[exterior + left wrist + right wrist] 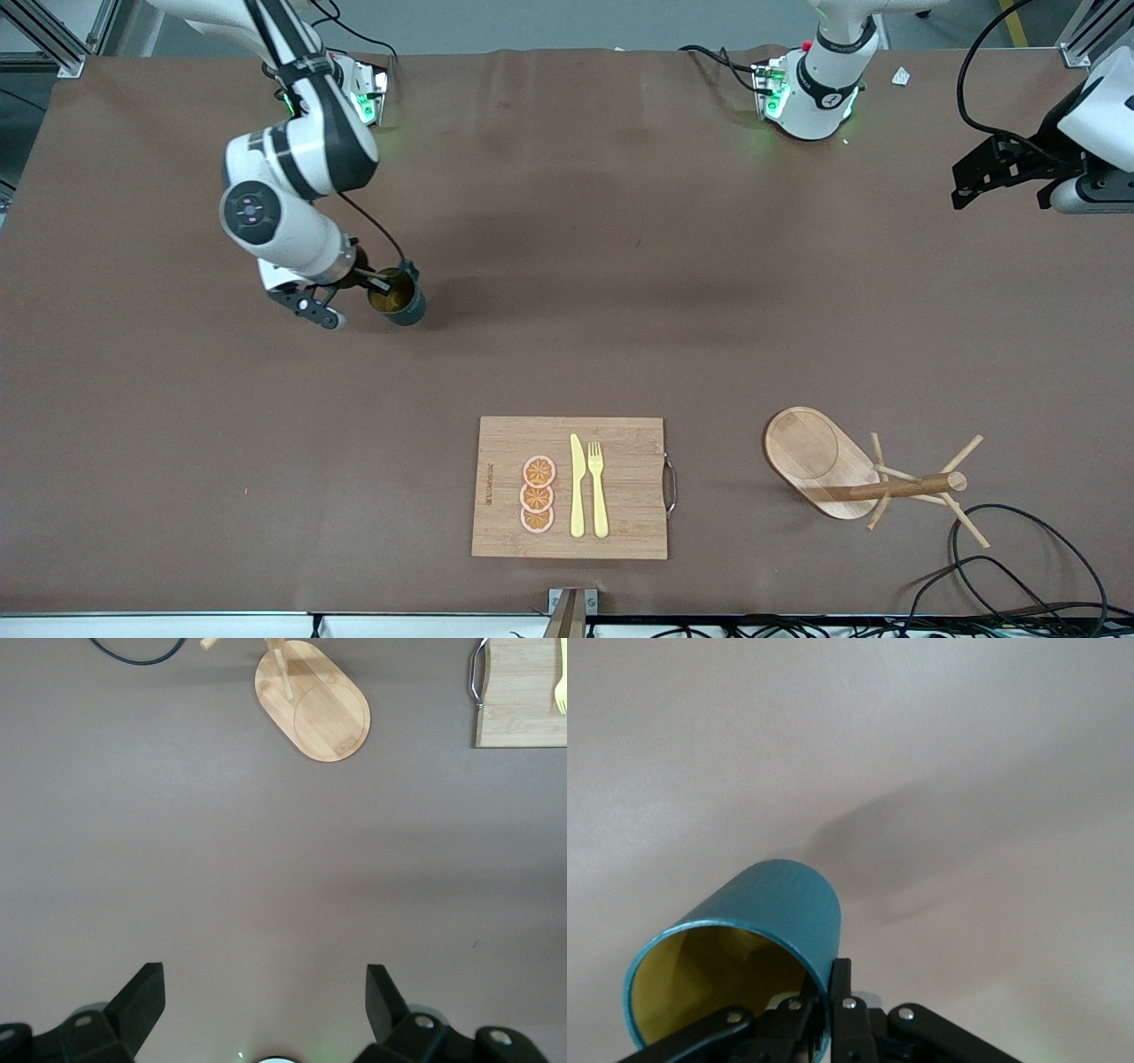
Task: Transfer cup from left to right arm and place
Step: 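Carry the mug toward the right arm's side with the right gripper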
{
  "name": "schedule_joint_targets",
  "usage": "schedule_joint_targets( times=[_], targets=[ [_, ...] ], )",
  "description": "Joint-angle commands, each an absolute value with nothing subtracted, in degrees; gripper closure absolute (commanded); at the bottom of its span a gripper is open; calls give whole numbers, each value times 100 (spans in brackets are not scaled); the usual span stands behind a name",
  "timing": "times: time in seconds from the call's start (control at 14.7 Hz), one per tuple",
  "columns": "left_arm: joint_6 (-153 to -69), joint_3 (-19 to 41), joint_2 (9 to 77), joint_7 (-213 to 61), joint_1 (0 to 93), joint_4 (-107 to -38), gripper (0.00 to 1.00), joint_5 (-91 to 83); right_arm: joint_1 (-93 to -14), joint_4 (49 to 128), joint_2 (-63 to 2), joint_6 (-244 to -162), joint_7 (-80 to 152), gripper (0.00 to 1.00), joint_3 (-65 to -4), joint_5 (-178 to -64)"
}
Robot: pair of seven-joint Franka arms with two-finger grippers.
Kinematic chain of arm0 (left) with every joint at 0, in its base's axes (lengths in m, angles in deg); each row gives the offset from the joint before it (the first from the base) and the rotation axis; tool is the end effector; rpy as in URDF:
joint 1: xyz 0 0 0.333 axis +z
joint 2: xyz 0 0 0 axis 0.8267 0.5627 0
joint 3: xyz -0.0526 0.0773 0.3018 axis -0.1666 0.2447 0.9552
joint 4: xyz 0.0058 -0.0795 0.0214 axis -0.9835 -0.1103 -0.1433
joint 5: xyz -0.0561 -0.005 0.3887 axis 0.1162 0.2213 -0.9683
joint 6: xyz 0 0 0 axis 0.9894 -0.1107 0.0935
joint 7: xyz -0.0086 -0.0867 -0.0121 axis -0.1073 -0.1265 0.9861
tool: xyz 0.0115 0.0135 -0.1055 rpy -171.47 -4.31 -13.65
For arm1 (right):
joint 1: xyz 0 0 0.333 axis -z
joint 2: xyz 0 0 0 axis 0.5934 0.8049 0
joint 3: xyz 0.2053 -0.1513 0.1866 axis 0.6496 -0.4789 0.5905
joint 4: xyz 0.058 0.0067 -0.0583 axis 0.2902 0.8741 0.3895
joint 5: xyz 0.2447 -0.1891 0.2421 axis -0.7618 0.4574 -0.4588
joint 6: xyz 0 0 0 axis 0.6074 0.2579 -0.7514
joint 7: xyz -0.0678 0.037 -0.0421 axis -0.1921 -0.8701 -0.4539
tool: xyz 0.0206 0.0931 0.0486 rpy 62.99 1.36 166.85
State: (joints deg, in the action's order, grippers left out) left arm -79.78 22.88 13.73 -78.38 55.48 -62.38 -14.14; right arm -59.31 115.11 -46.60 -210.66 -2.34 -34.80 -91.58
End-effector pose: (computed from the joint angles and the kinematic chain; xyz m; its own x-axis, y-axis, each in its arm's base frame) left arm 0.5241 -0.0580 0.6543 0.9994 -0.0337 -0.0102 -0.0340 -0.9991 -0.0270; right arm 0.5061 0.1607 0.3196 0.9161 -0.3565 -0.1834 -0.3599 -0.9329 0.0154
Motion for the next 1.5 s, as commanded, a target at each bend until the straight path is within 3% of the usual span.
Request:
schedule_joint_targets(
  times=[0.0, 0.61, 0.95, 1.43],
  targets=[
    [-8076, 2323, 1247, -7891, 5532, -6341, 0, -1538, -5461, 11726, -4915, -20986, 1230, 100, -3396, -9209],
    [-8322, 2323, 1239, -7891, 5541, -6350, 0, -1583, -3992, 11735, -4879, -21082, 5934, 100, -3414, -8621],
    [-8322, 2323, 1256, -7891, 5541, -6358, 0, -1574, -3658, 11726, -4844, -21328, 8095, 100, -3414, -8217],
    [-8331, 2323, 1247, -7891, 5558, -6341, 0, -1565, -3306, 11770, -4476, -22295, 10382, 100, -3414, -7873]
  ],
)
